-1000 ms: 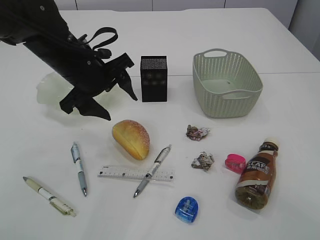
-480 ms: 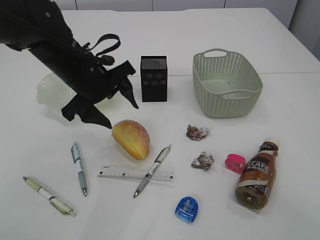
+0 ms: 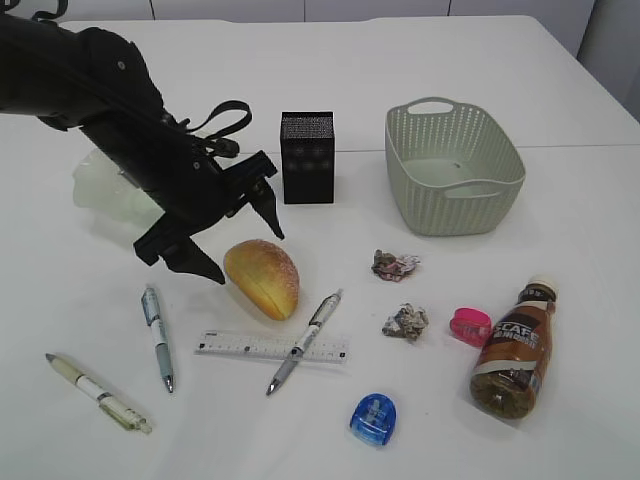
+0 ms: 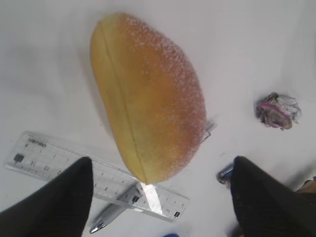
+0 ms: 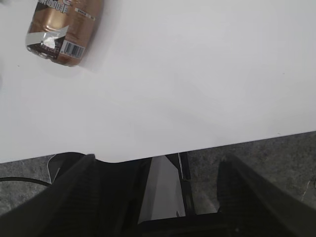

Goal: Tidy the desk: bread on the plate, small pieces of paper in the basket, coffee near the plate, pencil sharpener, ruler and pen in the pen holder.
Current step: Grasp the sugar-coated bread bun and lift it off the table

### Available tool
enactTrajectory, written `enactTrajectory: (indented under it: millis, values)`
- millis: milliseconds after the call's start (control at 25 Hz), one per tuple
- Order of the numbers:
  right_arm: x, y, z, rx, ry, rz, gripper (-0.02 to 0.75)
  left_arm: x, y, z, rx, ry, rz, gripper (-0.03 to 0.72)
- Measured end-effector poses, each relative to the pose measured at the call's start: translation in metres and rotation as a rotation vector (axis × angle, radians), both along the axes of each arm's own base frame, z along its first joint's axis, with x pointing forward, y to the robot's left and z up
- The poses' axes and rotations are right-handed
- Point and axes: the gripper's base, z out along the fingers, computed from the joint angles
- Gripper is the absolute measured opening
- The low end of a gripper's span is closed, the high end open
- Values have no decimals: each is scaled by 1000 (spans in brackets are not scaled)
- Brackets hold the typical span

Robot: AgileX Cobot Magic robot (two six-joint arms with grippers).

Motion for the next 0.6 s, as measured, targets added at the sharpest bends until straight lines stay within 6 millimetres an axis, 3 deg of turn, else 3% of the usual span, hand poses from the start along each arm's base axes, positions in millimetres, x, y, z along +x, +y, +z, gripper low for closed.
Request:
enactTrajectory:
  millis: [600]
  values:
    - [0,0,0,-1,0,2,574,9,-6,-23,-44,19,67,632]
